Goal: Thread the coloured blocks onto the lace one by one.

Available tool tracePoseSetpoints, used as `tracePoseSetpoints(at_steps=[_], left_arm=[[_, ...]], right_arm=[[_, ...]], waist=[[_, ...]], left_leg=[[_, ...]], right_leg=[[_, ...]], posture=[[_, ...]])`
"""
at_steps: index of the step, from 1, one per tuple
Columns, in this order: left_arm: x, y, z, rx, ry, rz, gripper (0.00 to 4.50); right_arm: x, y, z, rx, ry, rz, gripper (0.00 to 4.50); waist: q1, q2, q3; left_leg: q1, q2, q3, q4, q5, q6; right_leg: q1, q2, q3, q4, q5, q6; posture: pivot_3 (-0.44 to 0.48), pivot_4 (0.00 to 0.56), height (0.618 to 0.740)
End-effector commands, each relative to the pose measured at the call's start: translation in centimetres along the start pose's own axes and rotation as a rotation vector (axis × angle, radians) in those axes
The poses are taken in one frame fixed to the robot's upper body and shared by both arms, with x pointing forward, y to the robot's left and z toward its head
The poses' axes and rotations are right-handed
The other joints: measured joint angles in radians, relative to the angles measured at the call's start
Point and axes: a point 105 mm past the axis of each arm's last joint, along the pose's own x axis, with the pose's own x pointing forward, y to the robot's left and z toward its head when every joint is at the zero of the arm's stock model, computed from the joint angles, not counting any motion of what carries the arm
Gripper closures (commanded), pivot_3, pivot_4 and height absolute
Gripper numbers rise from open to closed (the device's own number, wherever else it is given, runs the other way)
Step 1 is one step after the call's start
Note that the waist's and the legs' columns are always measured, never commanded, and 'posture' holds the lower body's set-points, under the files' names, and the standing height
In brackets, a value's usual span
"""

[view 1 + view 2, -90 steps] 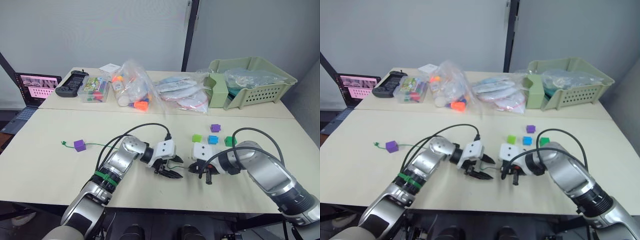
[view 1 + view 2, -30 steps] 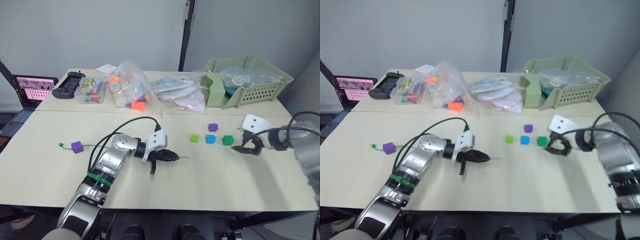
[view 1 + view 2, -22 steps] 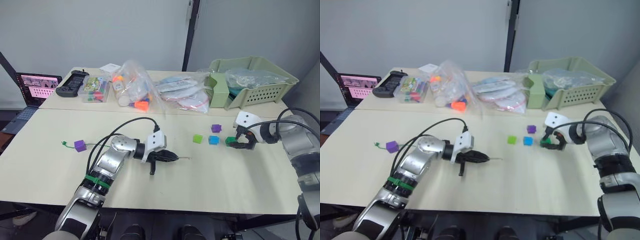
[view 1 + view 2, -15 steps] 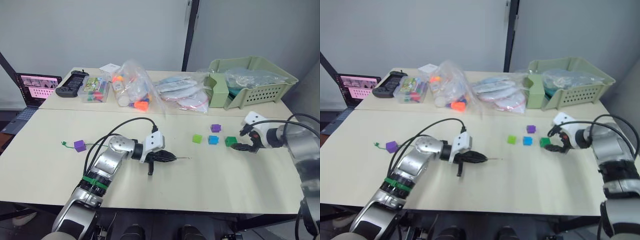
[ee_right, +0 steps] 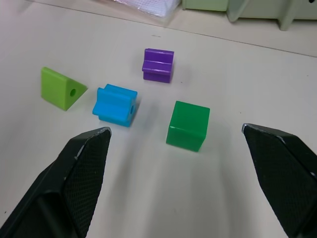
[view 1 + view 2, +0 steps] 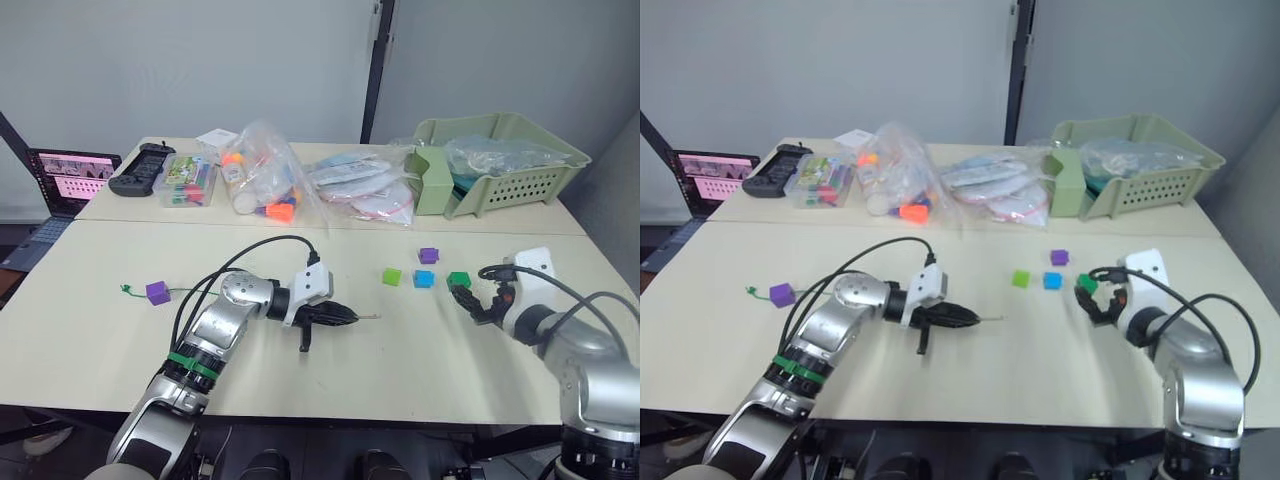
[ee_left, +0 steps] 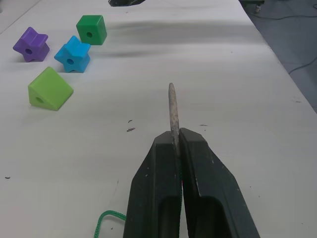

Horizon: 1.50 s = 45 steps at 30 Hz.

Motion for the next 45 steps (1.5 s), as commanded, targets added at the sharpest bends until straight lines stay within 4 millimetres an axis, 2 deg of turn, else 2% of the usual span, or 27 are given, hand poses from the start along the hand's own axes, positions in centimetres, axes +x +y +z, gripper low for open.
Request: tracePoseSetpoints(at_steps=[1,12,25,28,35,36,41,45], left_arm=[[0.1,0.2,1.1,0.032,-0.024,-0.012,4.5],[-0.4,0.2,1.2,0.042,-0.008,-0.007,4.5],[-0.7,0.2,1.2,0.044,0.0,0.004,4.5],[-0.6,0.1,1.2,0.044,0.0,0.004,4.5],[-0.5,0.0,1.2,0.042,0.001,-0.001,4.5],[-0.5,0.0,1.2,0.041,0.001,-0.003,4.5],[-0.2,-0.3,1.1,0.038,-0.003,-0.021,4.5],[0.1,-0.6,0.9,0.035,-0.003,-0.044,4.5]], right_arm=[[0.3,-0.7,0.0,0.02,-0.061,-0.086,0.02],[3.2,-1.2,-1.3,0.088,-0.101,-0.128,0.02],[5.5,-1.5,-2.1,0.095,-0.091,-0.107,0.02],[5.9,-1.5,-2.2,0.094,-0.092,-0.103,0.81],[6.0,-1.7,-1.9,0.105,-0.118,-0.11,3.19],[5.9,-1.8,-1.9,0.106,-0.122,-0.111,3.35],[4.0,-1.5,-1.7,0.114,-0.143,-0.116,3.34],[1.0,0.8,-1.6,0.153,-0.159,-0.057,3.34]], waist=[[0.0,0.0,0.0],[-0.004,0.0,0.0],[-0.005,0.0,0.0],[-0.005,0.0,0.0],[-0.004,0.0,0.0],[-0.004,0.0,0.0],[-0.002,0.0,0.0],[-0.001,0.001,0.0]], left_leg=[[0.0,0.0,0.0,0.0,0.0,0.0],[0.0,0.0,0.001,0.0,0.0,0.0],[0.0,0.0,0.001,-0.001,0.0,0.0],[0.0,0.0,0.001,-0.001,0.0,0.0],[0.0,0.0,0.001,-0.001,0.0,0.0],[0.0,0.0,0.001,-0.001,0.0,0.0],[0.0,0.0,0.0,-0.001,0.0,0.0],[-0.001,0.0,0.0,-0.001,0.0,0.0]], right_leg=[[0.0,0.0,0.0,0.0,0.0,0.0],[0.0,0.0,0.0,0.0,0.0,0.0],[0.0,0.0,0.0,-0.001,0.0,0.0],[0.0,0.0,0.0,-0.001,0.0,0.0],[0.0,0.0,0.0,-0.001,0.0,0.0],[0.0,0.0,0.0,-0.001,0.0,0.0],[0.0,0.0,0.0,-0.001,0.0,0.0],[0.0,0.0,0.0,-0.001,0.0,0.0]], posture=[[0.0,0.15,0.737],[0.0,0.15,0.737],[0.0,0.15,0.737],[0.0,0.15,0.737],[0.0,0.15,0.737],[0.0,0.15,0.737],[0.0,0.15,0.737],[0.0,0.15,0.737]])
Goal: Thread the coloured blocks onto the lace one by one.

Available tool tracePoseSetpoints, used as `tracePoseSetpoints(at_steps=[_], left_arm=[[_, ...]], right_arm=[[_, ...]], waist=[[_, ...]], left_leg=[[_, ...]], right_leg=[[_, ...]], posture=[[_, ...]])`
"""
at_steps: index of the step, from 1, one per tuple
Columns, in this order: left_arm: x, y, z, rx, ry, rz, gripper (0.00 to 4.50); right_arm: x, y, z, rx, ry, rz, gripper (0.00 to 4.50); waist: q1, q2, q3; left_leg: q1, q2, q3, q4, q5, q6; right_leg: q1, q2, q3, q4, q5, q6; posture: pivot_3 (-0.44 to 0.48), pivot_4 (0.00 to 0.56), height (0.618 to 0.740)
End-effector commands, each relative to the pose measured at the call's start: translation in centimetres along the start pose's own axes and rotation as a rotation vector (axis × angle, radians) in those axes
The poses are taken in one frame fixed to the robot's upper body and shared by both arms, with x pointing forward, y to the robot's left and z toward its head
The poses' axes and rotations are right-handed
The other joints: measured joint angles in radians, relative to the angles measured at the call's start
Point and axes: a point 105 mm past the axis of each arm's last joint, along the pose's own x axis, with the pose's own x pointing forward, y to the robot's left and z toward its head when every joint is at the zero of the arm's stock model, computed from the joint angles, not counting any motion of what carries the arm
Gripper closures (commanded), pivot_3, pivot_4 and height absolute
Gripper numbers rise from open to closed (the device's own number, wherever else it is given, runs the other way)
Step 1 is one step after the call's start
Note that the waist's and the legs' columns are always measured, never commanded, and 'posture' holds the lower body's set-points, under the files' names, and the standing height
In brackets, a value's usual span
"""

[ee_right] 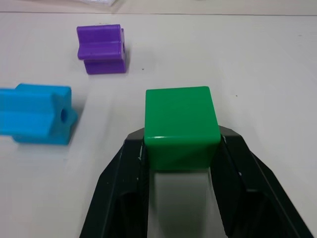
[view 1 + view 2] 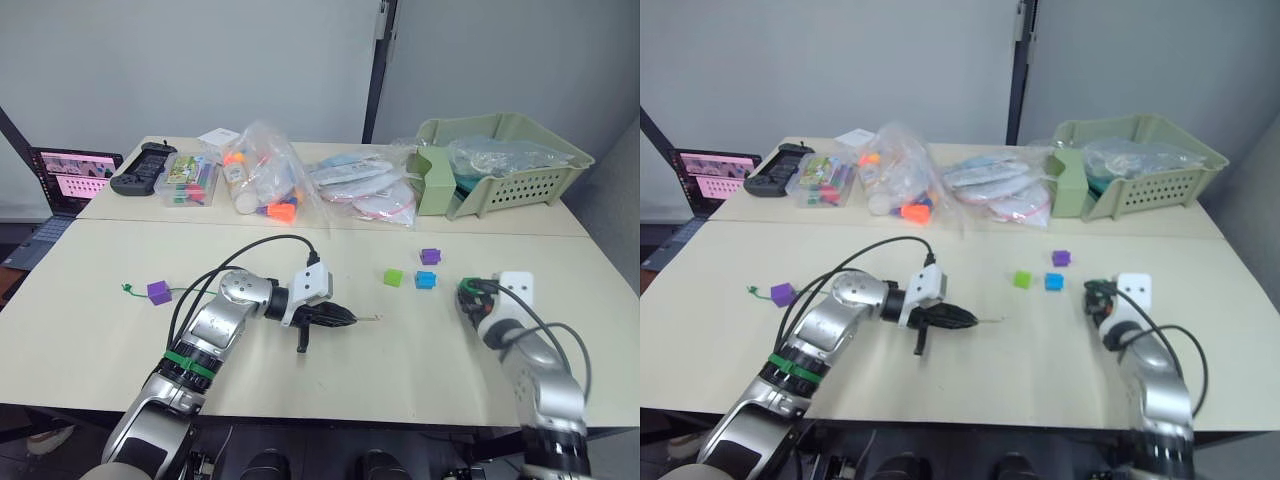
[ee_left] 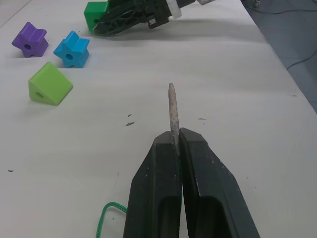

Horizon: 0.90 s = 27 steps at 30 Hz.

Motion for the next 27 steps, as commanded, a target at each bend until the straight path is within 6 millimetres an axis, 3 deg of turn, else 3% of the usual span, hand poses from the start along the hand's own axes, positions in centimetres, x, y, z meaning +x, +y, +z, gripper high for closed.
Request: tracePoseSetpoints(at_steps=[1,5,8,13,20,22,27], left_arm=[[0.3,-0.3,0.9,0.033,-0.026,-0.027,4.5],[1.0,-0.4,0.4,0.035,-0.015,-0.056,4.5],[1.5,-0.3,0.2,0.045,-0.002,-0.071,4.5],[1.9,-0.4,0.3,0.048,-0.004,-0.088,4.5],[1.7,-0.4,-0.4,0.043,0.029,-0.083,4.5],[1.4,-0.3,-0.5,0.041,0.038,-0.074,4.5],[1.2,-0.3,-0.8,0.033,0.044,-0.066,4.5]], right_arm=[[-2.0,2.0,2.1,0.039,-0.07,0.069,3.34],[-4.9,7.2,1.6,0.061,-0.039,0.219,3.34],[-6.0,9.4,1.0,0.099,-0.018,0.231,3.34],[-6.5,10.9,-0.5,0.121,0.037,0.216,3.34],[-6.8,11.2,-1.9,0.108,0.084,0.187,3.34],[-6.9,11.2,-2.0,0.121,0.086,0.185,2.3],[-7.3,11.3,-1.3,0.13,0.068,0.216,0.64]], waist=[[-0.003,0.0,0.0],[-0.007,0.001,-0.001],[-0.008,0.001,-0.001],[-0.001,0.001,-0.001],[-0.002,0.001,-0.001],[-0.002,0.001,-0.001],[0.0,0.001,-0.001]], left_leg=[[0.0,0.0,0.0,0.0,0.0,0.0],[0.001,0.001,0.001,0.0,0.0,0.0],[0.001,0.002,0.0,0.0,0.0,0.0],[0.001,0.001,0.0,0.001,0.0,0.0],[0.0,0.001,0.001,0.0,0.0,0.0],[0.0,0.001,0.0,0.0,0.0,0.0],[0.0,0.001,0.0,0.0,0.0,0.0]], right_leg=[[0.0,0.0,0.0,0.0,0.0,0.0],[0.0,0.001,0.001,-0.001,0.0,0.0],[0.0,0.002,0.0,0.0,-0.001,-0.001],[0.001,0.001,0.0,-0.003,-0.001,-0.001],[0.001,0.001,0.0,-0.003,-0.001,-0.001],[0.001,0.002,0.0,-0.003,-0.001,-0.001],[0.001,0.001,0.0,-0.004,-0.001,-0.001]], posture=[[0.0,0.15,0.737],[0.0,0.15,0.737],[0.0,0.15,0.737],[0.0,0.15,0.737],[0.0,0.15,0.737],[0.0,0.15,0.737],[0.0,0.15,0.737]])
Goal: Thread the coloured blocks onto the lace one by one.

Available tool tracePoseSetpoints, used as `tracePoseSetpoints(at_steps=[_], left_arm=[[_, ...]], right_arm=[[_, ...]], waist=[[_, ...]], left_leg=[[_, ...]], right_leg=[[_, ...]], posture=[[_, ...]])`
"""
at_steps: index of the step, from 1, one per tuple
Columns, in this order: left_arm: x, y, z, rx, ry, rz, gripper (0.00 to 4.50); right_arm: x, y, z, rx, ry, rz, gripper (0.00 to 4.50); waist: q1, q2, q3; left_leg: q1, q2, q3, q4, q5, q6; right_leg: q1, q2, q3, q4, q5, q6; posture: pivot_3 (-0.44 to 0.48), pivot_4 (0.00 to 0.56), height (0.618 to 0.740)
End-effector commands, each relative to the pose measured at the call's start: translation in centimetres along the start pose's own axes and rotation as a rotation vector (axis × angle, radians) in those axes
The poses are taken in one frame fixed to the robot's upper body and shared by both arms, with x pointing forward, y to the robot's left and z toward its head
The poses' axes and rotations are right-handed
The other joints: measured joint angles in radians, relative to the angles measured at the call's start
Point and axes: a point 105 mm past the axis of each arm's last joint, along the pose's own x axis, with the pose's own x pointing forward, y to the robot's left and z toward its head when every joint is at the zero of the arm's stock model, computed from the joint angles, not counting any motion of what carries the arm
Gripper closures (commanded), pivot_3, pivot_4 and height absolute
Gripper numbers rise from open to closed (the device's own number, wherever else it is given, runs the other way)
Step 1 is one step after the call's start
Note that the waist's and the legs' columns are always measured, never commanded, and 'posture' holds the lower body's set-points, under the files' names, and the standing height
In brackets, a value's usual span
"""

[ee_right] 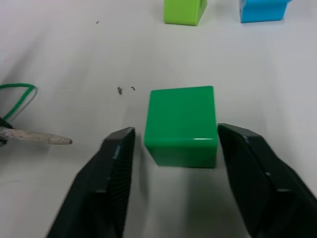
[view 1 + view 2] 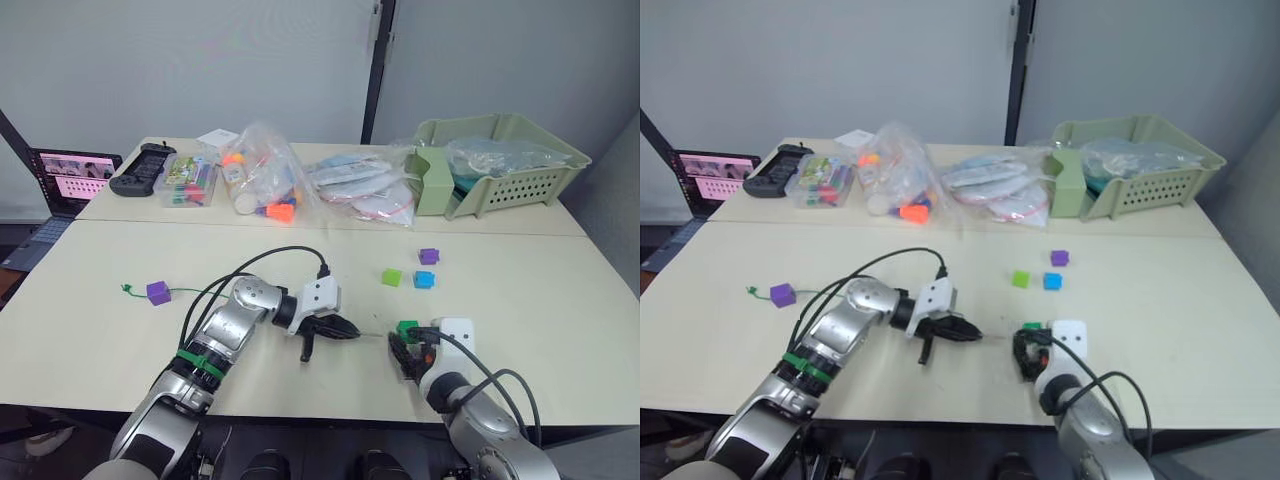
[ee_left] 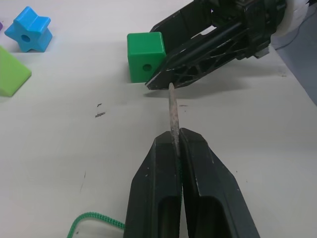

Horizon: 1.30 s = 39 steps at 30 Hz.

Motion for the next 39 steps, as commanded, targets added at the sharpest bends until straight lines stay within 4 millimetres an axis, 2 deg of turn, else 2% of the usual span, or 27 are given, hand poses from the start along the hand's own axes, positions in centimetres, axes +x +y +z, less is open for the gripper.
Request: tracePoseSetpoints(at_steps=[1,2,5,7,9,12,15,18,21,25,29,39], left_arm=[[-0.2,0.2,0.7,0.033,-0.006,0.005,4.5],[-0.1,0.2,0.6,0.032,-0.006,0.006,4.5],[-0.2,0.1,0.5,0.026,-0.007,0.011,4.5],[-0.3,0.1,0.5,0.022,-0.008,0.021,4.5],[-0.4,0.1,0.5,0.019,-0.01,0.032,4.5],[-0.4,0.0,0.5,0.016,-0.015,0.045,4.5],[-0.4,-0.1,0.5,0.014,-0.016,0.05,4.5],[-0.2,-0.2,0.6,0.014,-0.018,0.053,4.5],[0.0,-0.2,0.9,0.016,-0.023,0.056,4.5],[0.0,-0.2,1.1,0.02,-0.027,0.063,4.5],[0.1,-0.1,1.2,0.021,-0.029,0.071,4.5],[0.3,-0.2,1.5,0.017,-0.036,0.084,4.5]], right_arm=[[-0.8,0.3,1.5,-0.012,-0.051,0.033,0.34],[-1.2,0.4,1.7,-0.029,-0.043,0.06,0.02],[-2.2,0.4,2.0,-0.084,-0.011,0.12,0.02],[-3.3,-0.7,2.5,-0.203,0.038,0.175,0.02],[-4.0,-1.5,3.9,-0.281,0.06,0.248,0.02],[-4.8,-1.0,6.2,-0.383,0.083,0.44,0.02],[-4.9,-1.3,7.4,-0.591,0.174,0.571,0.02],[-4.9,-2.0,7.0,-0.878,0.31,0.683,0.02],[-3.6,-2.3,7.2,-0.914,0.347,0.792,0.02],[-0.8,-3.3,7.4,-1.055,0.411,0.831,0.02],[0.9,-2.7,7.5,-1.078,0.441,0.872,0.02],[1.9,-2.0,6.0,-1.078,0.496,0.905,0.02]], waist=[[0.0,0.0,0.0],[0.0,0.0,0.0],[-0.001,0.0,0.0],[-0.001,0.0,0.0],[0.0,0.0,0.0],[-0.002,0.0,0.0],[-0.004,0.0,0.0],[-0.002,0.0,0.0],[-0.002,-0.001,0.001],[-0.001,-0.001,0.001],[0.001,-0.001,0.001],[0.005,-0.001,0.001]], left_leg=[[0.0,0.0,0.0,0.0,0.0,0.0],[0.0,0.0,0.0,0.0,0.0,0.0],[0.0,0.0,0.0,0.0,0.0,0.0],[0.0,0.0,0.0,0.0,0.0,0.0],[-0.001,0.0,0.0,0.0,0.0,0.0],[0.0,0.0,0.0,0.001,0.0,0.0],[0.002,0.001,-0.001,0.0,0.001,0.001],[0.003,0.0,-0.001,-0.001,0.001,0.001],[0.004,0.001,-0.001,-0.001,0.001,0.001],[0.003,0.0,-0.001,0.0,0.001,0.001],[0.003,0.0,-0.001,-0.001,0.001,0.001],[0.003,-0.001,-0.001,0.0,0.001,0.001]], right_leg=[[0.0,0.0,0.0,0.0,0.0,0.0],[0.0,0.0,0.0,0.0,0.0,0.0],[0.0,0.0,0.0,0.0,0.0,0.0],[0.0,0.0,0.0,-0.001,0.0,0.0],[0.001,0.0,0.0,-0.001,0.0,0.001],[0.003,0.0,0.0,-0.004,-0.001,0.001],[0.005,0.001,-0.001,-0.004,-0.001,0.001],[0.007,0.001,-0.002,-0.008,-0.001,0.001],[0.011,0.0,-0.003,-0.012,-0.001,0.002],[0.011,0.0,-0.002,-0.012,0.0,0.002],[0.011,-0.001,-0.003,-0.012,0.0,0.002],[0.011,-0.002,-0.003,-0.011,0.0,0.002]], posture=[[0.0,0.15,0.737],[0.0,0.15,0.737],[0.0,0.15,0.737],[0.0,0.15,0.737],[0.0,0.15,0.737],[0.0,0.15,0.737],[0.0,0.15,0.737],[0.0,0.15,0.737],[0.0,0.15,0.737],[0.0,0.15,0.737],[0.0,0.15,0.737],[0.0,0.15,0.737]])
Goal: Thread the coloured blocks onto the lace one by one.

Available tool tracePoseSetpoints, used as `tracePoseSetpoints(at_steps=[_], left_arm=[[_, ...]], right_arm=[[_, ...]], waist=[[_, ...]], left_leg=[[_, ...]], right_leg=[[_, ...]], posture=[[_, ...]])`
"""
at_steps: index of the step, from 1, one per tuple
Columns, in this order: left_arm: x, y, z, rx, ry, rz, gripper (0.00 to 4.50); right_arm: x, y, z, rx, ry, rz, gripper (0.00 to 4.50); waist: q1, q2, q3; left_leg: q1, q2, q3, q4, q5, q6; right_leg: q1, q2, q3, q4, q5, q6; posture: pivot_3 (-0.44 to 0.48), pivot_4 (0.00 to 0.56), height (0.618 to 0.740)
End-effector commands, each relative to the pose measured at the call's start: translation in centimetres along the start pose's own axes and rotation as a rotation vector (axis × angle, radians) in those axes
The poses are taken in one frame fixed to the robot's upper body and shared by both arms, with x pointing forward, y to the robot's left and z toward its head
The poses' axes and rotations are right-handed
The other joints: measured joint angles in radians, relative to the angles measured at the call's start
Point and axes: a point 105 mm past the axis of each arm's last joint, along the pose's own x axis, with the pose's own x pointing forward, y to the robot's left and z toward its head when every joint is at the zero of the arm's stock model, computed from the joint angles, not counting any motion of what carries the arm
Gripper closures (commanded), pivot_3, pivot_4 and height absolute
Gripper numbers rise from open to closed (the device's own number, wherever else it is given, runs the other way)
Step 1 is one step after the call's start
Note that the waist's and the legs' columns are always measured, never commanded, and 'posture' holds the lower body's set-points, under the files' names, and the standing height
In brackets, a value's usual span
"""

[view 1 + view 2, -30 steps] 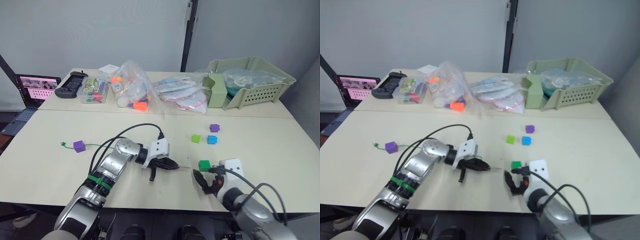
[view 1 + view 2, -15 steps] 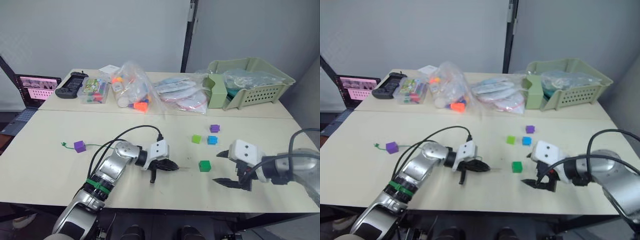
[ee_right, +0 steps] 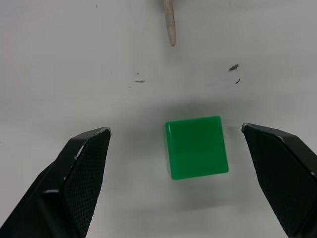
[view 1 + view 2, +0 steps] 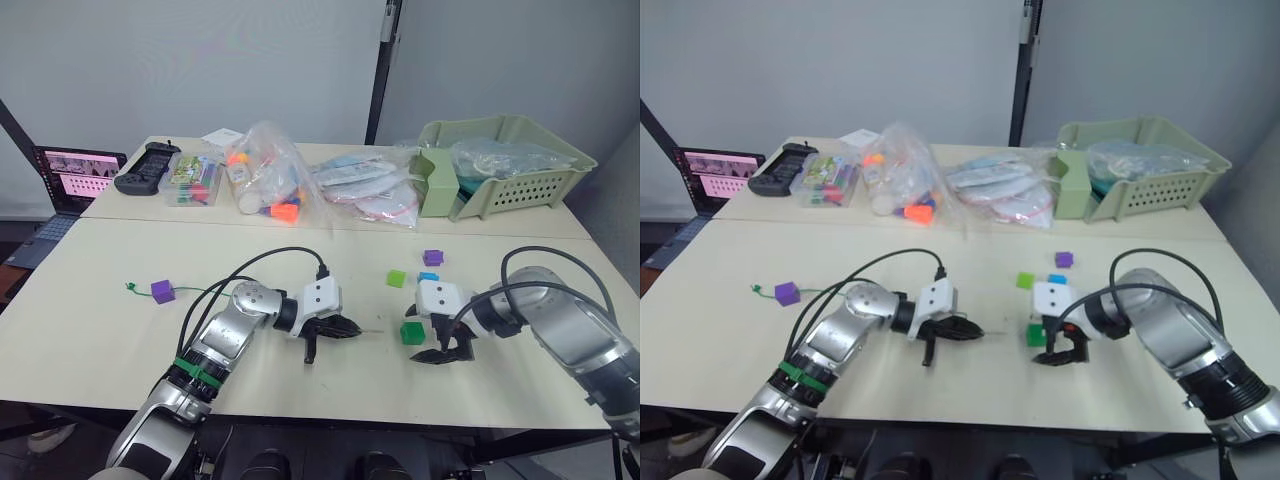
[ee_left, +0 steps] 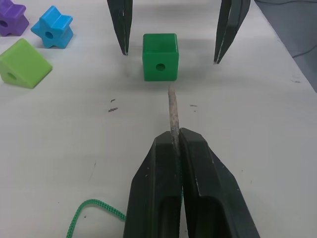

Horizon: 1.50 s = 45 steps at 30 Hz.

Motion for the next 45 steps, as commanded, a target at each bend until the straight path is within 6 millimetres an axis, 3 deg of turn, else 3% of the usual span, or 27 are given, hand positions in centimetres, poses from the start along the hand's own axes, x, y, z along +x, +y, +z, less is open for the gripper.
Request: tracePoseSetpoints(at_steps=[1,4,10,12,22,36,45], left_arm=[[0.0,0.0,1.1,0.033,-0.026,0.006,4.5],[0.1,-0.1,1.1,0.032,-0.024,0.005,4.5],[0.5,-0.2,1.1,0.034,-0.021,-0.004,4.5],[0.6,-0.2,1.2,0.035,-0.021,-0.008,4.5],[2.1,-0.3,1.0,0.032,0.014,-0.031,4.5],[2.5,0.0,0.7,0.031,0.037,-0.029,4.5],[3.9,-0.5,1.3,0.025,0.006,-0.062,4.5]], right_arm=[[-0.5,-0.7,0.3,-0.023,0.008,-0.034,0.02],[-0.4,-1.0,0.2,-0.017,0.006,-0.048,0.85],[0.1,-1.3,0.0,-0.014,0.005,-0.07,2.93],[0.2,-1.4,0.0,-0.019,0.009,-0.073,3.33],[0.3,-0.2,1.7,-0.007,-0.039,-0.046,3.33],[0.9,0.5,1.7,0.001,-0.033,-0.034,3.33],[1.0,0.6,2.0,0.008,-0.049,-0.04,3.33]], waist=[[0.0,0.0,0.0],[-0.002,0.0,0.0],[-0.002,0.0,0.0],[-0.003,0.0,0.0],[-0.003,0.0,0.0],[-0.002,0.0,0.0],[-0.002,0.0,0.0]], left_leg=[[0.0,0.0,0.0,0.0,0.0,0.0],[0.0,0.0,0.0,0.0,0.0,0.0],[0.0,0.0,0.0,0.0,0.0,0.0],[0.0,0.0,0.0,0.0,0.0,0.0],[0.0,0.0,0.0,0.0,0.0,0.0],[0.0,0.0,0.0,0.0,0.0,0.0],[0.0,0.0,0.0,0.0,0.0,0.0]], right_leg=[[0.0,0.0,0.0,0.0,0.0,0.0],[0.0,0.0,0.0,0.0,0.0,0.0],[0.0,0.0,0.0,0.0,0.0,0.0],[0.0,0.0,0.0,0.0,0.0,0.0],[0.0,0.0,0.0,0.0,0.0,0.0],[0.0,0.0,0.0,0.0,0.0,0.0],[0.0,0.0,0.0,0.0,0.0,0.0]], posture=[[0.0,0.15,0.737],[0.0,0.15,0.737],[0.0,0.15,0.737],[0.0,0.15,0.737],[0.0,0.15,0.737],[0.0,0.15,0.737],[0.0,0.15,0.737]])
